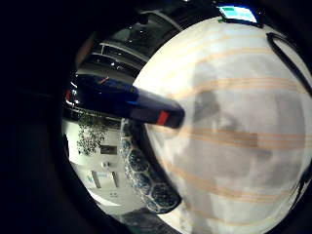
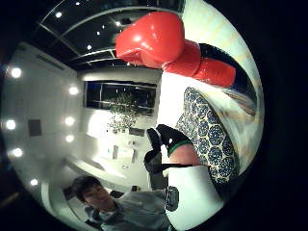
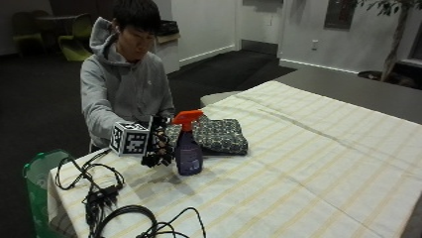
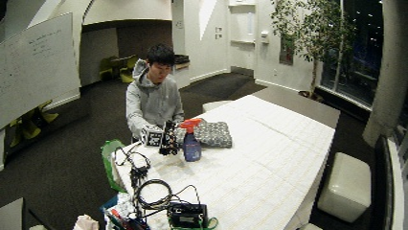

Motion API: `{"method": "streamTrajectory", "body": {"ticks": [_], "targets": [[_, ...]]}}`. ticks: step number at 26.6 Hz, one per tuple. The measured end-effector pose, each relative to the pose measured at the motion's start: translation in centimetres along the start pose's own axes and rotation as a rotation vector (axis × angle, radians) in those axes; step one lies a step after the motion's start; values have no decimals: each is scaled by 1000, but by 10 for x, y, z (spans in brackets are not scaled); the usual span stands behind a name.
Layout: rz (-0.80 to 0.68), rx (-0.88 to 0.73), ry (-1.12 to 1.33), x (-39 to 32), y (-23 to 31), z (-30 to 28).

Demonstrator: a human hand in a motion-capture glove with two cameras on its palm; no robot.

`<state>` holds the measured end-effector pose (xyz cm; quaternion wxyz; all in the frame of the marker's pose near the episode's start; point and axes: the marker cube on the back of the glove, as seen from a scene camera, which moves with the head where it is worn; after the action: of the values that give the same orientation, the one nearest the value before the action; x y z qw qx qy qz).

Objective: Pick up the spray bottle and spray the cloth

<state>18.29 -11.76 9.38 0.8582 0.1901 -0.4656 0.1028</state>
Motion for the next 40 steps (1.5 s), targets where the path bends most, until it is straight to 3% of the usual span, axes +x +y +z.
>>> {"method": "streamTrajectory", "body": {"ticks": [13,19,40], "targets": [[58,-11,-154,21,-28,34],[41,52,-201,29,-37,43],[-23,42,-205,28,-55,64]]}}
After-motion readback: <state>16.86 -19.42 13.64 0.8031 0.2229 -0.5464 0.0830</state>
